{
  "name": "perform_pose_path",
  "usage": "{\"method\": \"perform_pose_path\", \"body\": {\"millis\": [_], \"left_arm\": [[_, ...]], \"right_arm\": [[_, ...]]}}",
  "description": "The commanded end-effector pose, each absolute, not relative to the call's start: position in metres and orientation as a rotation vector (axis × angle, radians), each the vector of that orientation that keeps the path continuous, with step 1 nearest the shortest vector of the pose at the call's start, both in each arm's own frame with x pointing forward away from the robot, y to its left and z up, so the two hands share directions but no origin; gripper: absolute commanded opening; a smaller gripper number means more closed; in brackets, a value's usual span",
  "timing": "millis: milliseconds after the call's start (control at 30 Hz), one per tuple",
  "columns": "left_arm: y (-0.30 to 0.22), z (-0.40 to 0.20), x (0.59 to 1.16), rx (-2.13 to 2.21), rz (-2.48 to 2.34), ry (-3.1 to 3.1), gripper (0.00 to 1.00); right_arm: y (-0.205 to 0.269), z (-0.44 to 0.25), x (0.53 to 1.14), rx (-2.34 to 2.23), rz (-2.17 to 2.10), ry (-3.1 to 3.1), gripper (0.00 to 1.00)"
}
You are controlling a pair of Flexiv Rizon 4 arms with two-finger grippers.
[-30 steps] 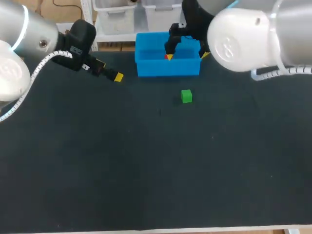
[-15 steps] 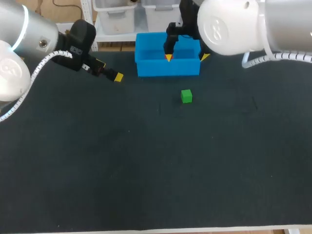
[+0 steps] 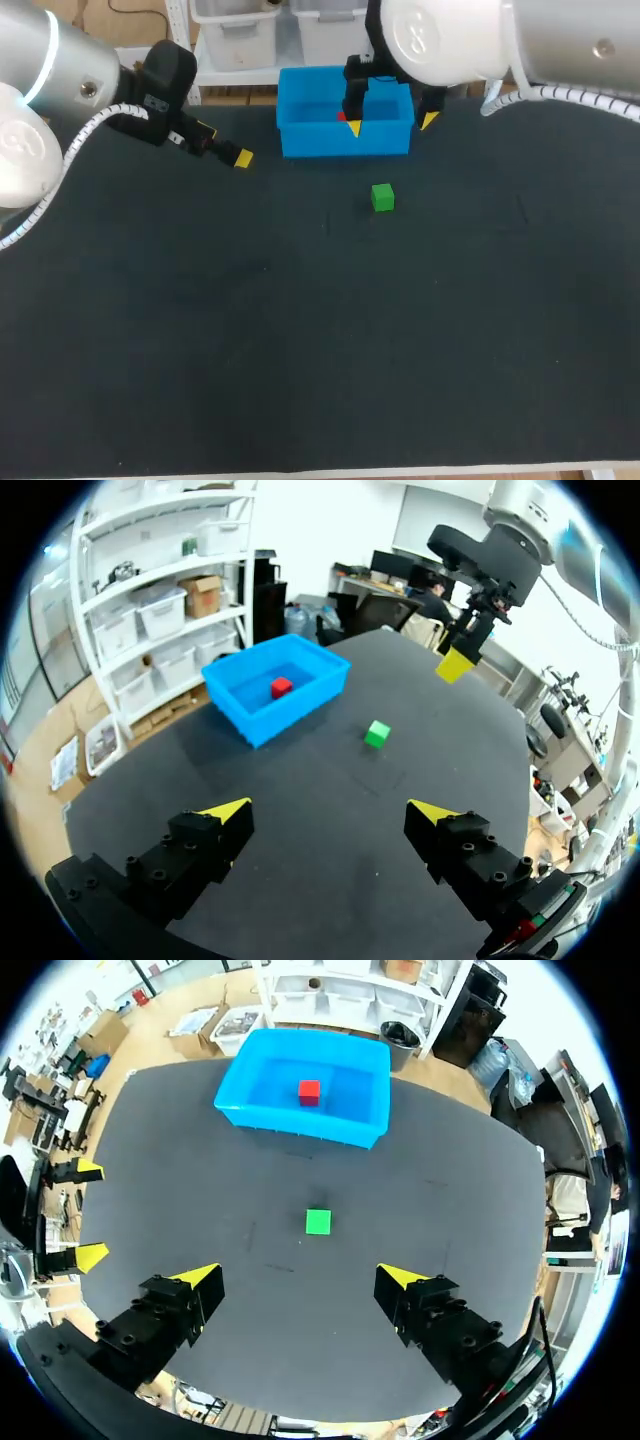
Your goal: Use the left arm to pick the red cube and place it into the blue plastic box first, then use the right arm to grasp the green cube and put it into the same blue plastic box after the first action is fully finished.
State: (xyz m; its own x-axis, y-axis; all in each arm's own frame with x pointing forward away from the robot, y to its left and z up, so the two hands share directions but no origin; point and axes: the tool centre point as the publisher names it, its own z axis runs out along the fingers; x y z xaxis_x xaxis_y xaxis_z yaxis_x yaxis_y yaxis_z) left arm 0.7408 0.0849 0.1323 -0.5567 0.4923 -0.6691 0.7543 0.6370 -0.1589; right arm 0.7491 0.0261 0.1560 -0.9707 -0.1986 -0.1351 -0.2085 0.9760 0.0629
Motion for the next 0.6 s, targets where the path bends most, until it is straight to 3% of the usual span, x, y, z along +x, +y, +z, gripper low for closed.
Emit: {"method": "perform_pose_path", "body": {"millis": [33,600], "left_arm": [[0.086,0.131,0.741,0.972,-0.592,2.262,1.00],[0.086,0.131,0.741,0.972,-0.592,2.262,1.00]], "right_arm": [[0.033,0.154,0.757,-0.316,0.085,3.035,1.00],[0.033,0.120,0.756,-0.258,0.048,3.068,1.00]]}}
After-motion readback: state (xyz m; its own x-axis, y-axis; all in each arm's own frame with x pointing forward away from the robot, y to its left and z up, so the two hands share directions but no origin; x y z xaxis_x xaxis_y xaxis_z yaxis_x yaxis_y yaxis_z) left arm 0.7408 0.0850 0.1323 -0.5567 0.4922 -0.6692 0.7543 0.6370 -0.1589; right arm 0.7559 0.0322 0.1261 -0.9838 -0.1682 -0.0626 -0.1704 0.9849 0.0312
